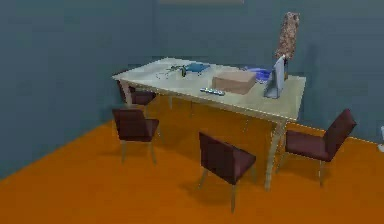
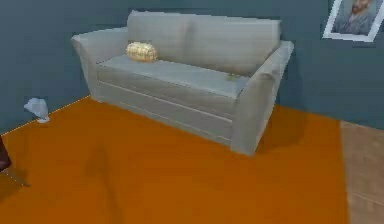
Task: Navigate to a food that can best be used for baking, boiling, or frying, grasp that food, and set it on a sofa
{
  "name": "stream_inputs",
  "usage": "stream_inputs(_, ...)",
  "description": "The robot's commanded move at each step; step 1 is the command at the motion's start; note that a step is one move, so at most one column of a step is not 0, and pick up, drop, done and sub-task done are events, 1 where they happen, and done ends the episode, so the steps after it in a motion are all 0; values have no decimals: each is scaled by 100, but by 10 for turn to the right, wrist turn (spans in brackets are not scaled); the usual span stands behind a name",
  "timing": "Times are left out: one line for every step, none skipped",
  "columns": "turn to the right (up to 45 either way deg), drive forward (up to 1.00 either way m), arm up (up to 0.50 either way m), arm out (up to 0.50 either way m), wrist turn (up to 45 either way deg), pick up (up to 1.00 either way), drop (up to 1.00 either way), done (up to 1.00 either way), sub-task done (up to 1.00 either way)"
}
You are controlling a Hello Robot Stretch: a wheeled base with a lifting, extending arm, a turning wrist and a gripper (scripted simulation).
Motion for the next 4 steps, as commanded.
stream_inputs(-450, 0, 0, 0, 0, 0, 0, 0, 0)
stream_inputs(-450, 0, 0, 0, 0, 0, 0, 0, 0)
stream_inputs(-450, 0, 0, 0, 0, 0, 0, 0, 0)
stream_inputs(-30, 0, 0, 0, 0, 0, 0, 0, 0)
